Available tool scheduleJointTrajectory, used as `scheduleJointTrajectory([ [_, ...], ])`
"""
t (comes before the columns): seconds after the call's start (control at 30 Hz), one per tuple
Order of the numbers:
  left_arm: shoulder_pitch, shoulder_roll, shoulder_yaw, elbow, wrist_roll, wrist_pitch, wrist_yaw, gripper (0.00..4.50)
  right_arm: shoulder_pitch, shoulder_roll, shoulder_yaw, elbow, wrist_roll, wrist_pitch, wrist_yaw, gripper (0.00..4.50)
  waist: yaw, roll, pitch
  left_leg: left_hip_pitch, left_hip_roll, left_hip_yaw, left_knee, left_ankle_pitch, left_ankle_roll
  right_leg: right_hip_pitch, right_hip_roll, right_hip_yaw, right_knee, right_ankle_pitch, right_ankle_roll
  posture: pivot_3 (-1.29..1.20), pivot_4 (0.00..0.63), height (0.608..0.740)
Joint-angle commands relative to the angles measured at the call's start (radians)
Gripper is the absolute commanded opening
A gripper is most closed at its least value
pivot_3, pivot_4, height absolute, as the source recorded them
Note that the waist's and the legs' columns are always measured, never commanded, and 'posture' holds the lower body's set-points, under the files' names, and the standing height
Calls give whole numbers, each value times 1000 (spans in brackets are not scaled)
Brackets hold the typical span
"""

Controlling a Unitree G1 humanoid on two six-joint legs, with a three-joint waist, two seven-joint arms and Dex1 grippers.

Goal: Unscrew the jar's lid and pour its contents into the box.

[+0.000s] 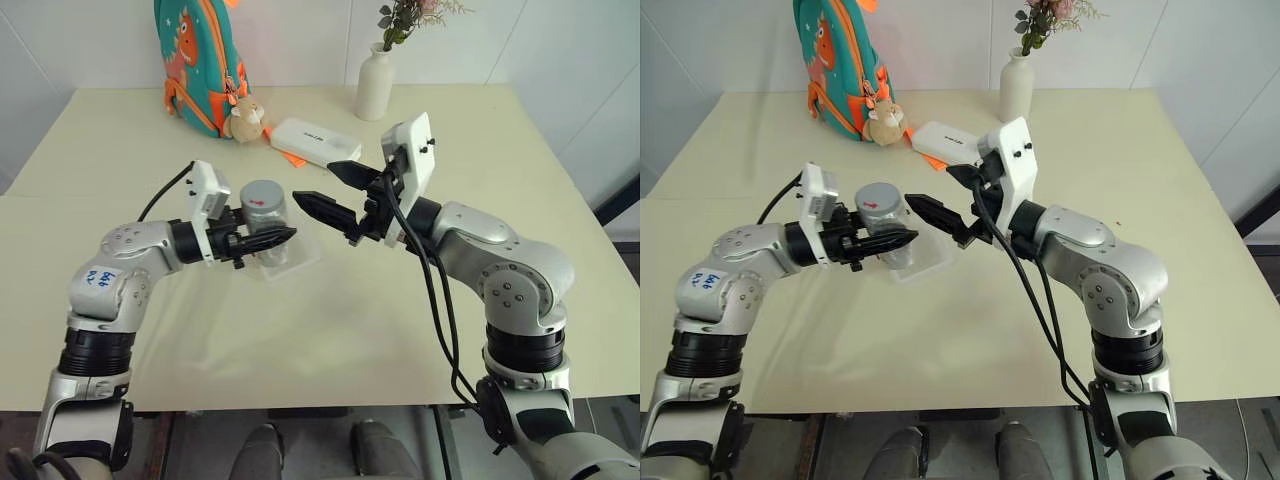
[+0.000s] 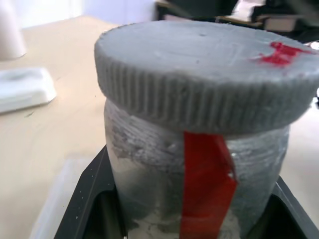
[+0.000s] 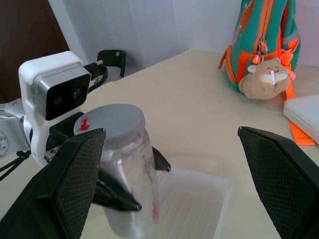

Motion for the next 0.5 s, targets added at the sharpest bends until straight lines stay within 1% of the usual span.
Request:
scheduleJointTrajectory([
  [0.03, -15, -17, -7, -36, 7, -11, -1, 1967, -35, 19, 25, -2, -11, 3, -5, 4500, -3, 0, 0, -1, 0, 0, 0, 0, 0, -1, 0, 0, 0, 0, 0, 0, 150, 740],
  [0.1, -14, -25, -12, -39, 12, -17, -2, 1967, -43, 25, 33, 3, -14, 2, -2, 4500, -6, 0, 0, -3, 0, 1, 0, 0, -1, -5, 0, 1, 2, 0, 0, 0, 150, 740],
  [0.37, -26, -52, -14, -31, 23, -23, 3, 1967, -67, 43, 59, 17, -14, 1, 12, 4500, -16, 0, 0, -3, 0, 1, 1, 1, 0, -5, 0, 1, 4, 0, 0, 0, 150, 740],
  [0.5, -29, -61, -14, -32, 25, -23, 1, 1967, -72, 34, 86, 23, -27, 2, 30, 4500, -22, 0, 0, -3, 0, 1, 1, 1, 0, -6, 0, 1, 6, 0, 0, 0, 150, 740],
])
